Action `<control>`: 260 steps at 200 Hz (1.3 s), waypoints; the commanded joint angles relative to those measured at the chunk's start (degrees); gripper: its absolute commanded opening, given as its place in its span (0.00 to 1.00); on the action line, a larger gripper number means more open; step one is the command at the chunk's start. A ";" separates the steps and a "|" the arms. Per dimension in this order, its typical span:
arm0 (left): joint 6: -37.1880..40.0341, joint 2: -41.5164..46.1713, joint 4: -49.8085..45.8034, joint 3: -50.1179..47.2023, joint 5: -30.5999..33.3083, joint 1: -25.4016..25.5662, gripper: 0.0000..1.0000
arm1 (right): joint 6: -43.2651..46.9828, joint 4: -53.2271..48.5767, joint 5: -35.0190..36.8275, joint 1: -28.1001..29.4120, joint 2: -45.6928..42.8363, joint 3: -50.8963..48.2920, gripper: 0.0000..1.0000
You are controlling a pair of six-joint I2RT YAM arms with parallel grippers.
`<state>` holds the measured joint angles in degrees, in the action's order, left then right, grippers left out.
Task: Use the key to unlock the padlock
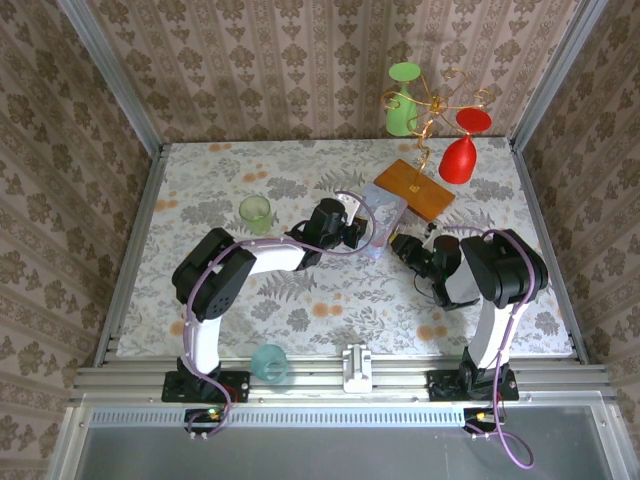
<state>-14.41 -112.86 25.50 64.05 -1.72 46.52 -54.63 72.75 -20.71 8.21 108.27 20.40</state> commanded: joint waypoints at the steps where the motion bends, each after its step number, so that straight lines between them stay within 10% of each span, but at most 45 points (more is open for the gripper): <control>1: -2.77 -5.62 -19.08 -5.59 1.80 -1.19 0.19 | 2.88 0.53 7.10 -0.37 -2.14 -3.39 0.28; 126: -1.31 -6.32 -19.52 -6.16 2.59 -1.88 0.16 | 9.42 -7.91 15.22 1.48 -11.47 2.71 0.26; 260: 1.06 -2.01 -24.95 -3.31 2.51 -11.63 0.20 | 30.86 -101.49 23.59 3.47 -27.63 27.16 0.25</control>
<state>-13.23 -110.89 21.32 63.86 -1.83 40.32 -30.02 -9.21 -2.72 10.35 79.53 43.42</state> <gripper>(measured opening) 0.196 0.297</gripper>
